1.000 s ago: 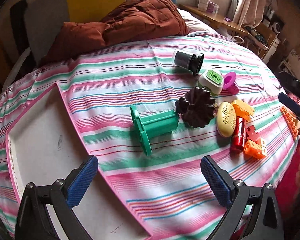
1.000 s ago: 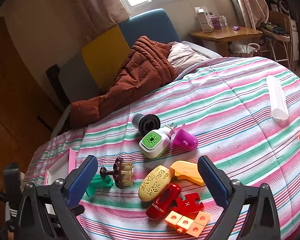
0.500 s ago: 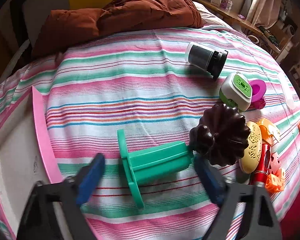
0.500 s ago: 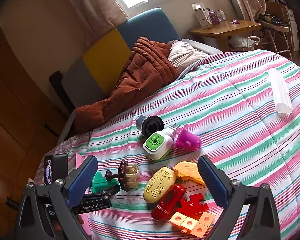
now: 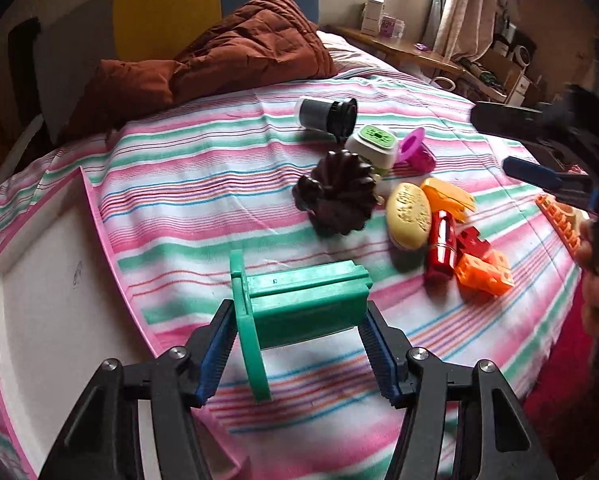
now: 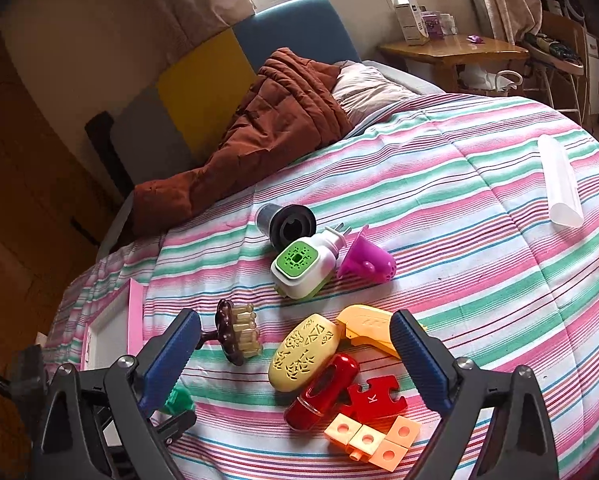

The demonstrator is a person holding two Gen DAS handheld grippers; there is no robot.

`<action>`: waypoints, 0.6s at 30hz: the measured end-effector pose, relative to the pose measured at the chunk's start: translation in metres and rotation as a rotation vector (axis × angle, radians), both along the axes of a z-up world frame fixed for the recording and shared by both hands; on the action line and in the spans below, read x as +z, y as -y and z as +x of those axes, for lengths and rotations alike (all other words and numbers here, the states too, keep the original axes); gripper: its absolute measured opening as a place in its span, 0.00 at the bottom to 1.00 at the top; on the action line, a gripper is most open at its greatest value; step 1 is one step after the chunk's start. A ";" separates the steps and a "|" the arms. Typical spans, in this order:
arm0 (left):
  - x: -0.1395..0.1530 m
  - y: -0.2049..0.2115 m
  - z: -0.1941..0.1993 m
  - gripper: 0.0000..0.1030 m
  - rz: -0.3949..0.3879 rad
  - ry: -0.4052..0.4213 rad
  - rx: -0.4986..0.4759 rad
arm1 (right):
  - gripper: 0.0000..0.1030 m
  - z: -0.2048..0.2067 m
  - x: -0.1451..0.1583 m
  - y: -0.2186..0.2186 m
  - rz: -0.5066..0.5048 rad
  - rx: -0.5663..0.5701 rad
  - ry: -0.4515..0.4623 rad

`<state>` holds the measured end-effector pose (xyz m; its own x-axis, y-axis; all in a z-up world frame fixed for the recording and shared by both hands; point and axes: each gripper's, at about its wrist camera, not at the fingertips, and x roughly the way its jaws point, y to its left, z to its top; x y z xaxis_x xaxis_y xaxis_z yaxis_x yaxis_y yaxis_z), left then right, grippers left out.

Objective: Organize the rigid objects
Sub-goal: 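Grasp the green stand with the left tool while the right tool grasps the brown knob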

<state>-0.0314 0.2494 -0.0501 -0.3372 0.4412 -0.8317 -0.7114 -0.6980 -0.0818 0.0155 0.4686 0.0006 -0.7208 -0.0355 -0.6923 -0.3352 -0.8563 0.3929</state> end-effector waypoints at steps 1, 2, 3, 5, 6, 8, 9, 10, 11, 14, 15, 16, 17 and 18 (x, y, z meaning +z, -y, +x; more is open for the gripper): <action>0.002 0.004 0.007 0.60 0.009 -0.002 -0.008 | 0.94 -0.001 -0.001 0.003 0.015 0.009 0.007; 0.003 0.009 0.013 0.60 0.019 0.004 -0.011 | 0.93 -0.002 -0.001 0.006 0.027 0.022 0.012; 0.004 0.013 0.017 0.60 0.032 0.014 -0.012 | 0.91 -0.003 -0.002 0.010 0.039 0.037 0.018; 0.008 0.023 0.027 0.60 0.048 0.015 -0.009 | 0.91 -0.007 -0.002 0.019 0.066 0.072 0.029; 0.011 0.027 0.030 0.60 0.057 0.012 -0.010 | 0.91 -0.008 -0.003 0.024 0.077 0.090 0.034; 0.017 0.036 0.037 0.60 0.070 -0.002 -0.009 | 0.91 -0.012 -0.005 0.034 0.085 0.137 0.040; 0.020 0.040 0.039 0.60 0.073 -0.013 -0.007 | 0.91 -0.013 -0.006 0.039 0.090 0.162 0.044; 0.023 0.045 0.040 0.60 0.078 -0.023 -0.006 | 0.91 -0.016 -0.006 0.045 0.099 0.185 0.049; 0.026 0.050 0.041 0.60 0.083 -0.028 -0.001 | 0.91 -0.019 -0.006 0.051 0.114 0.202 0.054; 0.032 0.067 0.039 0.60 0.107 -0.030 0.028 | 0.91 -0.029 -0.004 0.072 0.179 0.261 0.055; 0.035 0.074 0.038 0.60 0.114 -0.032 0.042 | 0.91 -0.033 -0.003 0.080 0.197 0.289 0.056; 0.037 0.080 0.036 0.60 0.122 -0.032 0.056 | 0.90 -0.038 -0.004 0.090 0.224 0.321 0.060; 0.038 0.085 0.035 0.60 0.129 -0.031 0.067 | 0.82 -0.042 -0.005 0.100 0.265 0.352 0.068; 0.039 0.089 0.034 0.60 0.133 -0.030 0.079 | 0.70 -0.046 -0.007 0.111 0.317 0.383 0.080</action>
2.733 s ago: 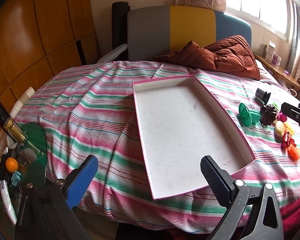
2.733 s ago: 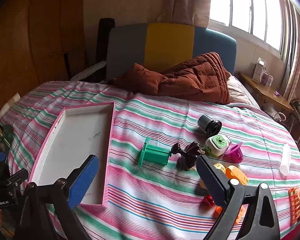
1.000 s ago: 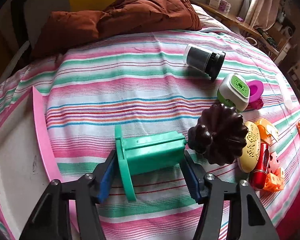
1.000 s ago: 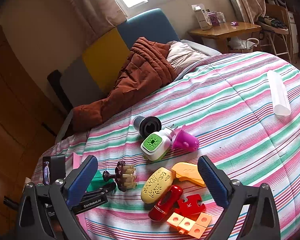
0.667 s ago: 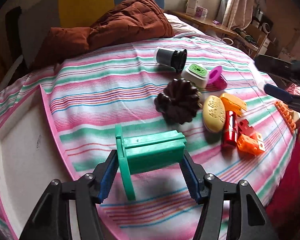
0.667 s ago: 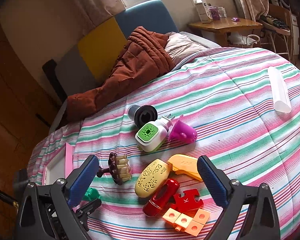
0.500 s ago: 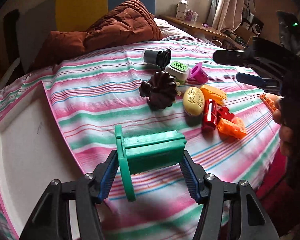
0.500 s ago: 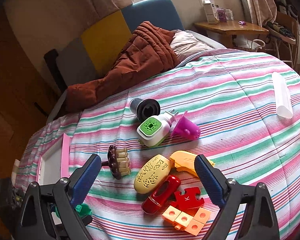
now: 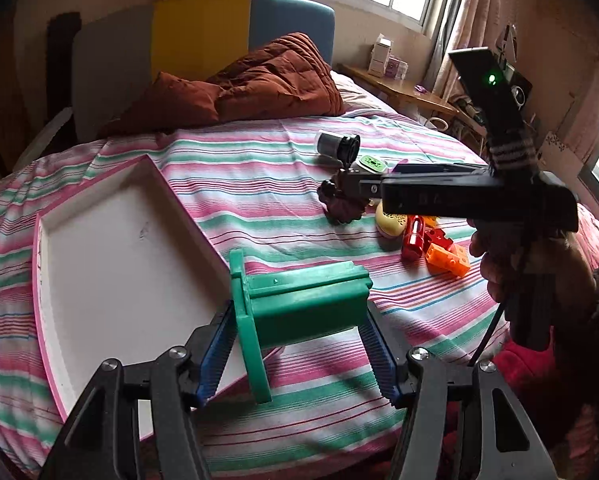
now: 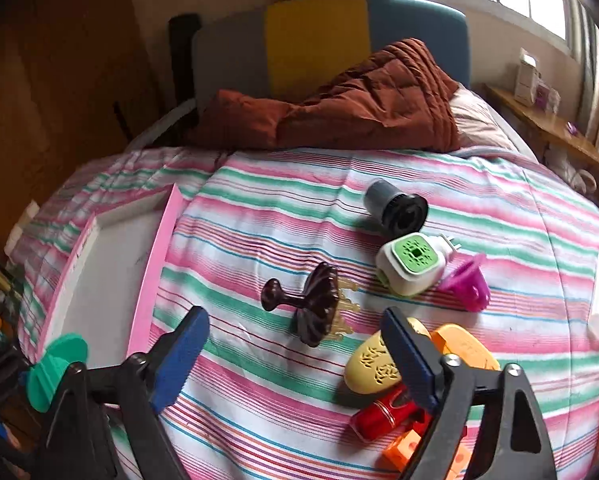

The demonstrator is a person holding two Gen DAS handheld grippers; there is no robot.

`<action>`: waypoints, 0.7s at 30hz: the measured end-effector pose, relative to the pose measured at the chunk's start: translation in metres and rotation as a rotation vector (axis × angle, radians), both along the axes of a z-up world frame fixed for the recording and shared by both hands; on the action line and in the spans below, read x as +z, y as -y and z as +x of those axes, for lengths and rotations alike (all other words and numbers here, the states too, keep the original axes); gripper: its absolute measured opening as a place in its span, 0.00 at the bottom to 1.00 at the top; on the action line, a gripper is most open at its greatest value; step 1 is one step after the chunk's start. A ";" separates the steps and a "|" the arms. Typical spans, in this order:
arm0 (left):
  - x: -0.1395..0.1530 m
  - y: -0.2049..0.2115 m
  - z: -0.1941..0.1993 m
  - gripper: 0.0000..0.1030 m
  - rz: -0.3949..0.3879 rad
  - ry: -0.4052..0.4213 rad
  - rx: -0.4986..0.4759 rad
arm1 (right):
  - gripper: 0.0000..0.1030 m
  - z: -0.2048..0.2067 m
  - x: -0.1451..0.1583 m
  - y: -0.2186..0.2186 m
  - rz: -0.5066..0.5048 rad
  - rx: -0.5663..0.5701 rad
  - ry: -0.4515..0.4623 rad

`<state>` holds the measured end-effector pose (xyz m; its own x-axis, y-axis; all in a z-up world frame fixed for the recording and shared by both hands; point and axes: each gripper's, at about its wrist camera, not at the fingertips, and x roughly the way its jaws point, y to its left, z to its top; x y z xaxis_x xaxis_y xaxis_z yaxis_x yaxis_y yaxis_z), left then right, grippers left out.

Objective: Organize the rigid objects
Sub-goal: 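Grasp the green stand with the left tool while the right tool grasps the brown knob, then carry the green stand into the tray and release it with the left tool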

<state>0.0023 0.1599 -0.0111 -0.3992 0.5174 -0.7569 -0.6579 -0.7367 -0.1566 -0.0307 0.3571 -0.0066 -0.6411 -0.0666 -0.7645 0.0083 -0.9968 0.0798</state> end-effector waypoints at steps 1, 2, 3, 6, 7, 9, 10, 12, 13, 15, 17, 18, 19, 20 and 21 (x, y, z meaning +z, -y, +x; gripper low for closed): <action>0.001 0.005 -0.001 0.60 0.005 0.002 0.016 | 0.66 -0.004 -0.003 0.011 0.058 0.033 0.009; 0.001 0.011 -0.003 0.60 0.010 0.007 0.028 | 0.61 -0.008 -0.006 0.022 0.126 0.061 0.015; 0.001 0.015 -0.004 0.60 0.014 0.012 0.038 | 0.58 -0.010 -0.010 0.035 0.214 0.091 0.020; 0.000 0.028 -0.009 0.60 0.025 0.024 0.076 | 0.52 -0.017 -0.028 0.065 0.445 0.194 0.028; 0.000 0.031 -0.010 0.60 0.028 0.029 0.086 | 0.50 -0.022 -0.036 0.072 0.515 0.208 0.031; 0.000 0.036 -0.011 0.60 0.031 0.030 0.101 | 0.27 -0.032 -0.052 0.079 0.638 0.217 0.054; 0.000 0.039 -0.011 0.60 0.033 0.028 0.103 | 0.23 -0.037 -0.059 0.077 0.652 0.218 0.079; 0.002 0.044 -0.011 0.60 0.034 0.017 0.113 | 0.21 -0.040 -0.058 0.072 0.646 0.189 0.072; 0.003 0.047 -0.011 0.60 0.035 0.012 0.117 | 0.21 -0.040 -0.050 0.067 0.584 0.173 0.066; 0.003 0.053 -0.013 0.60 0.036 0.008 0.133 | 0.21 -0.033 -0.028 0.059 0.424 0.140 0.030; 0.002 0.060 -0.017 0.60 0.041 0.014 0.155 | 0.21 -0.025 -0.013 0.052 0.269 0.133 0.022; 0.000 0.063 -0.019 0.60 0.039 0.013 0.171 | 0.21 -0.022 -0.009 0.047 0.179 0.137 0.028; -0.002 0.067 -0.022 0.60 0.034 0.012 0.190 | 0.21 -0.018 -0.008 0.044 0.103 0.143 0.036; -0.004 0.070 -0.026 0.60 0.028 0.015 0.208 | 0.21 -0.014 -0.009 0.042 0.059 0.145 0.042; -0.006 0.075 -0.030 0.60 0.023 0.023 0.227 | 0.21 -0.012 -0.013 0.042 0.036 0.144 0.048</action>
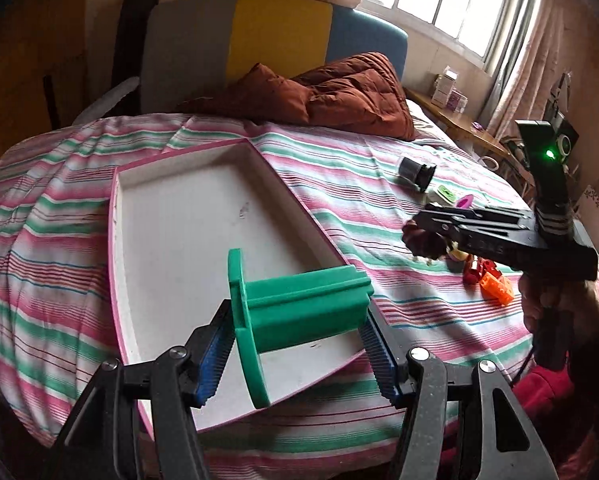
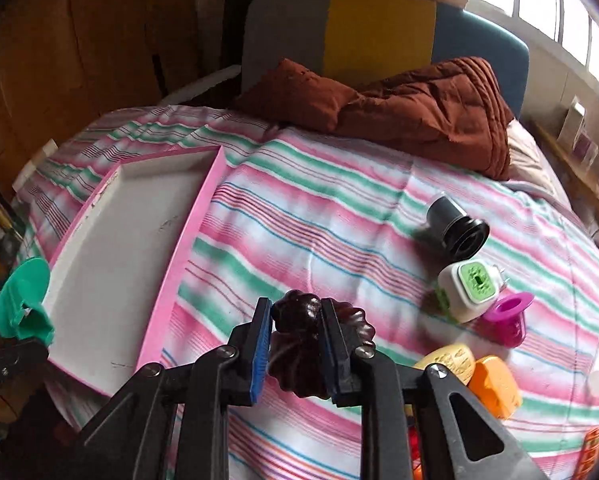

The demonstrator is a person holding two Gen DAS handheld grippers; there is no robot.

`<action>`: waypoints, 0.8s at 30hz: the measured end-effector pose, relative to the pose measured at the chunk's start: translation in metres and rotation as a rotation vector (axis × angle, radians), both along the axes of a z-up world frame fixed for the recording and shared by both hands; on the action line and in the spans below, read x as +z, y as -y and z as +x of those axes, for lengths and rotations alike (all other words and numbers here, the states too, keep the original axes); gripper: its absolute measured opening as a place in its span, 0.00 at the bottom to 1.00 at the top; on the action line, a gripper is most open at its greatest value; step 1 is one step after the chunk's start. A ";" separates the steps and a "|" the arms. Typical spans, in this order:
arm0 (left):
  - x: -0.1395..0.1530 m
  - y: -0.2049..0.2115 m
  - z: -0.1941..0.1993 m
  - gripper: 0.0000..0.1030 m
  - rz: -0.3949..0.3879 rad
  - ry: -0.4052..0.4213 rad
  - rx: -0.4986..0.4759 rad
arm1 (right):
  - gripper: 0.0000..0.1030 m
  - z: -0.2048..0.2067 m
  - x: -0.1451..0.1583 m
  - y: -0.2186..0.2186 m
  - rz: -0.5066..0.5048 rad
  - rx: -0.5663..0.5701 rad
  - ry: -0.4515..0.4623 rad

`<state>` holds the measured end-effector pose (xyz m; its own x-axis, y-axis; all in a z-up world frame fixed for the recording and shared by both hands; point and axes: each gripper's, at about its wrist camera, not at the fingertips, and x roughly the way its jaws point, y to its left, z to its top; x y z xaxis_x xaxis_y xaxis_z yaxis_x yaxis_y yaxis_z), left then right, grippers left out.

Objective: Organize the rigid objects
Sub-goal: 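Carry the green stand into the tray and release it with the left tool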

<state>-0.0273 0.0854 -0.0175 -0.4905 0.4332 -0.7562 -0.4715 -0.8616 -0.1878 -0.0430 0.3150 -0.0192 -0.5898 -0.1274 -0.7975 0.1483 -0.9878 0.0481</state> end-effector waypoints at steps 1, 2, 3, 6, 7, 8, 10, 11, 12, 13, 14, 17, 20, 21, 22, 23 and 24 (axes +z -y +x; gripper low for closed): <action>-0.003 0.006 -0.005 0.60 -0.003 0.009 0.020 | 0.21 0.002 -0.005 -0.001 -0.013 -0.003 0.010; -0.004 0.011 -0.009 0.59 -0.007 0.015 0.037 | 0.21 0.003 -0.011 -0.001 -0.022 -0.009 0.023; -0.007 0.016 -0.015 0.58 -0.010 0.026 0.053 | 0.21 0.005 -0.014 0.000 -0.021 -0.021 0.015; -0.013 0.032 -0.032 0.58 -0.009 0.065 0.102 | 0.21 0.001 -0.014 -0.009 -0.065 -0.064 0.022; -0.014 0.035 -0.038 0.58 -0.014 0.066 0.117 | 0.21 0.001 -0.014 -0.012 -0.074 -0.075 0.021; -0.014 0.037 -0.043 0.58 -0.023 0.054 0.121 | 0.21 0.001 -0.015 -0.013 -0.070 -0.085 0.022; -0.015 0.037 -0.054 0.58 -0.042 0.027 0.121 | 0.21 0.001 -0.016 -0.016 -0.065 -0.092 0.027; -0.017 0.037 -0.060 0.58 -0.042 0.029 0.117 | 0.21 0.002 -0.014 -0.016 -0.066 -0.091 0.026; -0.017 0.037 -0.068 0.58 -0.037 0.030 0.113 | 0.21 0.002 -0.014 -0.015 -0.059 -0.090 0.022; -0.016 0.036 -0.076 0.58 -0.042 0.019 0.117 | 0.21 0.002 -0.013 -0.015 -0.052 -0.088 0.018; -0.015 0.035 -0.085 0.58 -0.052 0.007 0.127 | 0.21 0.002 -0.013 -0.015 -0.053 -0.087 0.019; -0.011 0.037 -0.114 0.58 -0.041 -0.006 0.156 | 0.21 0.002 -0.013 -0.014 -0.048 -0.078 0.018; -0.009 0.035 -0.144 0.58 -0.064 -0.033 0.185 | 0.21 0.000 -0.014 -0.012 -0.041 -0.070 0.018; -0.012 0.034 -0.153 0.58 -0.074 -0.030 0.187 | 0.21 0.000 -0.014 -0.012 -0.039 -0.068 0.018; -0.015 0.032 -0.161 0.58 -0.087 -0.027 0.193 | 0.21 0.000 -0.015 -0.012 -0.038 -0.067 0.018; -0.018 0.031 -0.168 0.58 -0.104 -0.032 0.203 | 0.21 0.000 -0.015 -0.012 -0.039 -0.066 0.018; -0.021 0.030 -0.175 0.58 -0.121 -0.032 0.210 | 0.21 0.000 -0.015 -0.012 -0.039 -0.066 0.018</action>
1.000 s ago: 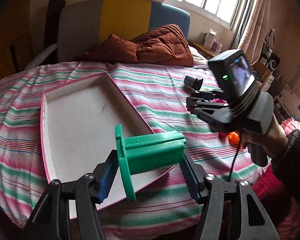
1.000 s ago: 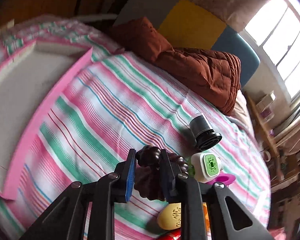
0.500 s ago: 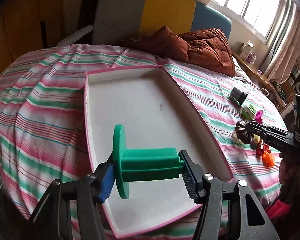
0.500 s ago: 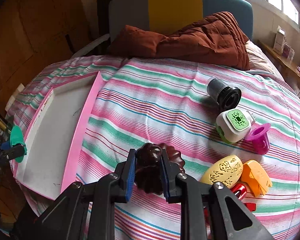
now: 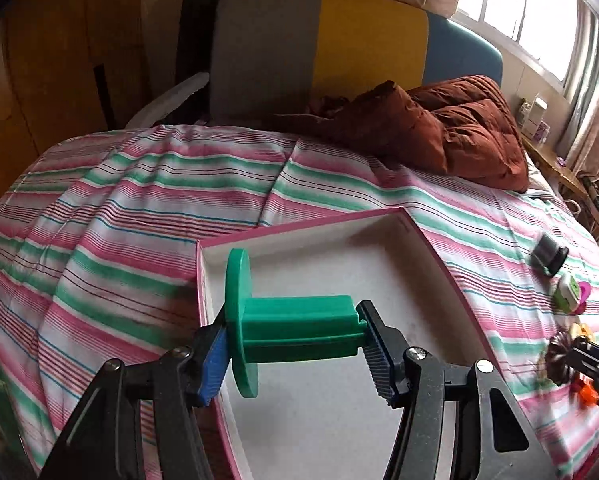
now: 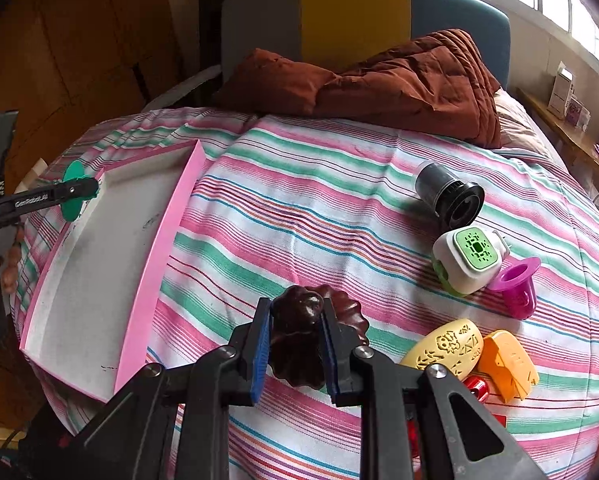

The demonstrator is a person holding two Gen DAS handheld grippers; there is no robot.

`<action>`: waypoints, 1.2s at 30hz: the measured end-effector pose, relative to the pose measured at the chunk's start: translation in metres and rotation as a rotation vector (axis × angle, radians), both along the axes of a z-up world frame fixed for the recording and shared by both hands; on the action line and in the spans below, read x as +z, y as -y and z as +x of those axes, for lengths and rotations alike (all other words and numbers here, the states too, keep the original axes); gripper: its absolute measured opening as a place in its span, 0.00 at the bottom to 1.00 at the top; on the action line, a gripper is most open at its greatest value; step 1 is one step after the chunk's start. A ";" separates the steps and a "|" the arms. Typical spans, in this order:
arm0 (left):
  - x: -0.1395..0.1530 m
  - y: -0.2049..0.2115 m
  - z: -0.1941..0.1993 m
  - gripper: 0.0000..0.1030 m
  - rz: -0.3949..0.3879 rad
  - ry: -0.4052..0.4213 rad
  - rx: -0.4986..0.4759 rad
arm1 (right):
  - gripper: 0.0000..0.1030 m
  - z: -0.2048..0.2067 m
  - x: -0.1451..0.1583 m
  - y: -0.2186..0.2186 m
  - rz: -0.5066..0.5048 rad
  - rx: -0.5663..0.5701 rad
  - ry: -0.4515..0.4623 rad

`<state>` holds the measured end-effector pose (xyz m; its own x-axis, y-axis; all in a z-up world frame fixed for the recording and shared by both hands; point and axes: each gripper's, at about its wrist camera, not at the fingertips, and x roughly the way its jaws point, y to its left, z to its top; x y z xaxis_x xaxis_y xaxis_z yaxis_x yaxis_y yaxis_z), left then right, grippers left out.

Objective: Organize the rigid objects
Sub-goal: 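Carry the green stand into the tray and release it with the left tool, then carry the brown knob into the tray beside the green stand, open right tool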

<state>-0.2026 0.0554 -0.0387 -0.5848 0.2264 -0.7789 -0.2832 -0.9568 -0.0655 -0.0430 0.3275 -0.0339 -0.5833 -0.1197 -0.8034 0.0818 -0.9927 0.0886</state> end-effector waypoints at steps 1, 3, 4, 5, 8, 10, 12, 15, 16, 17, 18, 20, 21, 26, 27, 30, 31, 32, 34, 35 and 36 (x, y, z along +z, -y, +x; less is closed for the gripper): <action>-0.005 -0.002 -0.007 0.58 -0.015 0.011 0.005 | 0.21 0.000 0.000 0.000 0.000 -0.001 0.000; -0.013 -0.001 -0.017 0.61 -0.037 0.029 0.020 | 0.21 0.000 0.000 0.000 0.000 0.000 0.000; -0.016 -0.001 -0.020 0.68 -0.042 0.040 0.015 | 0.21 0.000 0.000 0.000 0.001 0.001 0.000; -0.016 0.000 -0.020 0.78 -0.054 0.037 0.018 | 0.21 0.000 0.000 0.000 0.003 0.002 -0.001; -0.013 0.006 -0.013 0.88 -0.052 0.019 0.036 | 0.21 0.000 0.000 0.001 0.007 0.005 -0.002; -0.010 0.012 -0.004 0.88 -0.037 0.026 0.051 | 0.21 0.000 0.000 0.002 0.008 0.005 -0.002; -0.006 0.018 0.009 0.88 -0.009 0.031 0.059 | 0.21 0.000 0.000 0.002 0.011 0.005 -0.002; 0.002 0.022 0.040 0.88 0.001 0.015 0.068 | 0.21 -0.001 -0.001 0.002 0.015 0.007 -0.003; 0.005 0.021 0.053 0.88 0.000 0.004 0.062 | 0.21 -0.001 -0.001 0.002 0.016 0.008 -0.004; 0.007 0.020 0.066 0.88 -0.001 -0.007 0.058 | 0.21 -0.001 -0.001 0.002 0.016 0.007 -0.004; 0.008 0.018 0.077 0.90 -0.008 -0.017 0.056 | 0.21 -0.001 -0.001 0.002 0.016 0.007 -0.004; 0.010 0.013 0.101 0.95 -0.025 -0.032 0.045 | 0.21 -0.001 -0.001 0.003 0.017 0.006 -0.005; 0.011 0.010 0.110 0.95 -0.037 -0.040 0.045 | 0.21 -0.001 -0.001 0.003 0.018 0.006 -0.006; 0.014 0.002 0.146 0.95 -0.057 -0.043 0.025 | 0.21 0.000 -0.001 0.003 0.014 0.005 -0.009; 0.014 0.001 0.150 0.95 -0.056 -0.038 0.023 | 0.21 0.000 -0.001 0.003 0.012 0.004 -0.009; 0.017 -0.002 0.159 0.95 -0.056 -0.039 0.022 | 0.21 0.000 -0.002 0.001 -0.003 -0.007 -0.007; 0.017 -0.002 0.161 0.95 -0.062 -0.039 0.024 | 0.21 0.000 -0.002 0.000 -0.009 -0.012 -0.007; 0.017 -0.003 0.163 0.95 -0.058 -0.035 0.016 | 0.21 0.001 -0.002 -0.001 -0.013 -0.016 -0.007; 0.018 0.000 0.166 0.95 -0.040 -0.029 0.016 | 0.21 0.001 -0.003 -0.001 -0.008 -0.019 -0.009; 0.018 0.002 0.167 0.95 -0.030 -0.024 0.015 | 0.20 0.000 -0.004 -0.001 0.003 -0.024 -0.007; 0.018 0.003 0.168 0.95 -0.023 -0.022 0.015 | 0.19 0.000 -0.004 -0.001 0.005 -0.032 -0.002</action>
<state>-0.0348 0.0523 -0.0205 -0.6048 0.1997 -0.7709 -0.2696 -0.9622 -0.0378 -0.0428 0.3289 -0.0380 -0.5886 -0.0974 -0.8025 0.0504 -0.9952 0.0839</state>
